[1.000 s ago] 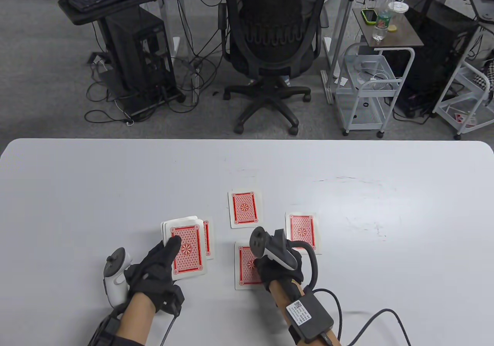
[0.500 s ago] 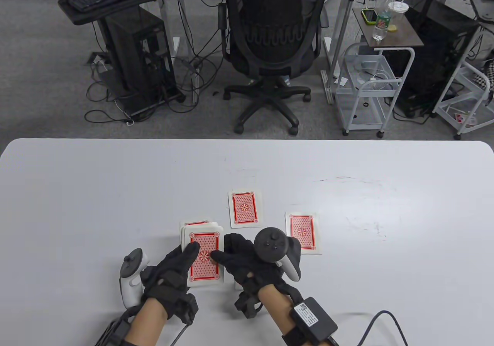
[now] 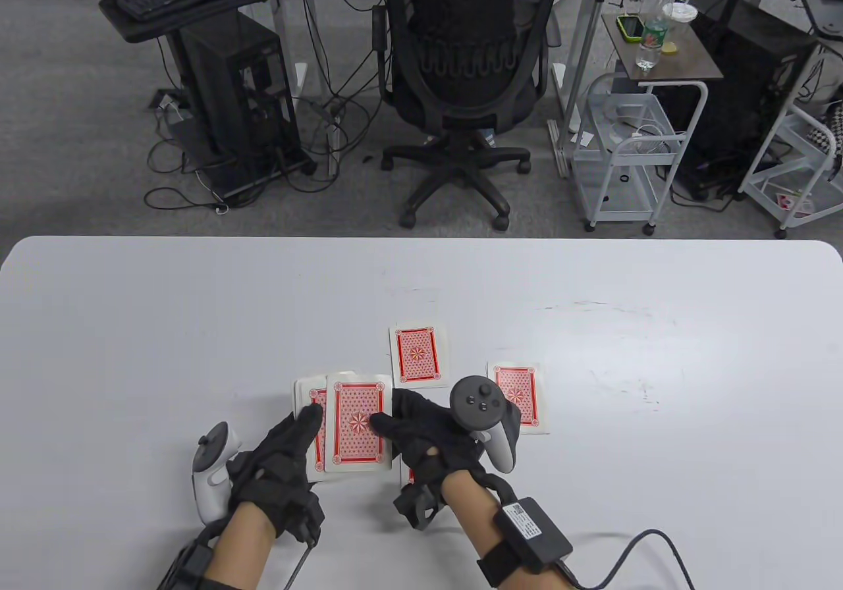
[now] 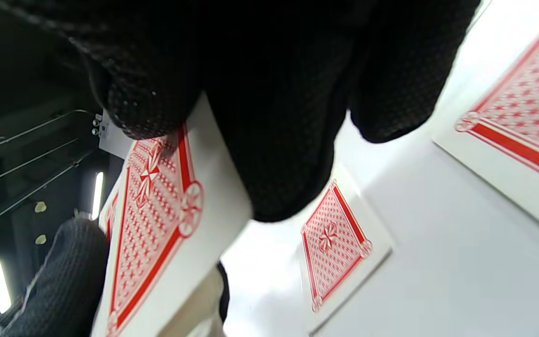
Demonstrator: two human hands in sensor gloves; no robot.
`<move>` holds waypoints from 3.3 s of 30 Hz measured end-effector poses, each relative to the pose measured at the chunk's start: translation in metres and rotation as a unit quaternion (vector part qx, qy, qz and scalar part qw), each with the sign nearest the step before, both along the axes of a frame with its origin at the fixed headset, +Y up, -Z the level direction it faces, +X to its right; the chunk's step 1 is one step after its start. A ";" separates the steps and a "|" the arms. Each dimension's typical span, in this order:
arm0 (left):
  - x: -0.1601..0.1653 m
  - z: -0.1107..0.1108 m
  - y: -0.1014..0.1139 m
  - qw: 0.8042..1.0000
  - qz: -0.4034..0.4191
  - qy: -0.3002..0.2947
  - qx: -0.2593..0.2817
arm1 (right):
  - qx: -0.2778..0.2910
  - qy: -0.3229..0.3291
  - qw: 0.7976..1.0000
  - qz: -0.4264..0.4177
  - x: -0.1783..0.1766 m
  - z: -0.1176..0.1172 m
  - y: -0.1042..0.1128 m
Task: Four-player card dealing with fan arrangement
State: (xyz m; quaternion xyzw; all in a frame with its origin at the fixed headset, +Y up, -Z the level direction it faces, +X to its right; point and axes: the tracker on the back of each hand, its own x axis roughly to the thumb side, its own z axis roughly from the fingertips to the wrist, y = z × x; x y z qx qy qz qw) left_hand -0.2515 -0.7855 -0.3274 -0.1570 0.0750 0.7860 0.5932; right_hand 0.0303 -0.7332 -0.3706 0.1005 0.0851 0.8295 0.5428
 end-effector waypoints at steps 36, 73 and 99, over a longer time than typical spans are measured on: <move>-0.043 -0.012 -0.007 0.998 0.006 0.067 -0.014 | -0.042 0.123 0.982 0.135 -0.079 -0.049 0.017; -0.043 -0.010 -0.011 0.997 0.011 0.067 -0.035 | -0.046 -0.086 0.825 0.557 -0.002 -0.153 -0.026; -0.018 -0.002 -0.001 0.999 0.025 0.039 -0.005 | 0.013 0.037 0.997 0.063 -0.056 -0.031 0.014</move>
